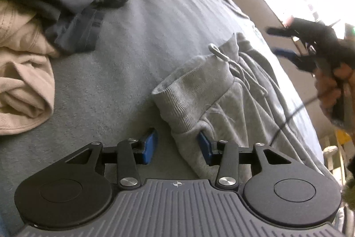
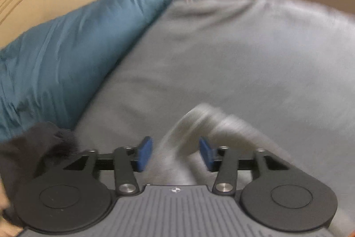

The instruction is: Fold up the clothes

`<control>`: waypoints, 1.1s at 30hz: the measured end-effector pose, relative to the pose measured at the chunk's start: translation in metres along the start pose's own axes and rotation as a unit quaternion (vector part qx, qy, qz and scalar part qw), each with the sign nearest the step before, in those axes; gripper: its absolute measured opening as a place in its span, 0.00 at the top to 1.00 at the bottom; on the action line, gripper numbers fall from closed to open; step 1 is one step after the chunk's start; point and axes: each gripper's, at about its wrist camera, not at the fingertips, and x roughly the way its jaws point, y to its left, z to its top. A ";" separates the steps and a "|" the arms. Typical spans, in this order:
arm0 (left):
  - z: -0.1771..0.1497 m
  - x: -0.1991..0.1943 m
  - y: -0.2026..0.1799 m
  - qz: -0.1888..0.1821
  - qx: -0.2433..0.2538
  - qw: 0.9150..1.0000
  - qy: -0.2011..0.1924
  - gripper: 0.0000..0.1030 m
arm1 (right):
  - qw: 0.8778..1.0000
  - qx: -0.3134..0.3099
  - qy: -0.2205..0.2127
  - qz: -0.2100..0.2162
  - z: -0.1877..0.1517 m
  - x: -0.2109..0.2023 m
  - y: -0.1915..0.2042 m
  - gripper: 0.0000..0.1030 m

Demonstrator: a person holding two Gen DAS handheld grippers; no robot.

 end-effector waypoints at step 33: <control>0.020 -0.028 0.040 0.013 -0.020 0.999 0.029 0.72 | 0.985 -0.141 0.043 -0.092 -0.014 0.000 -0.059 0.37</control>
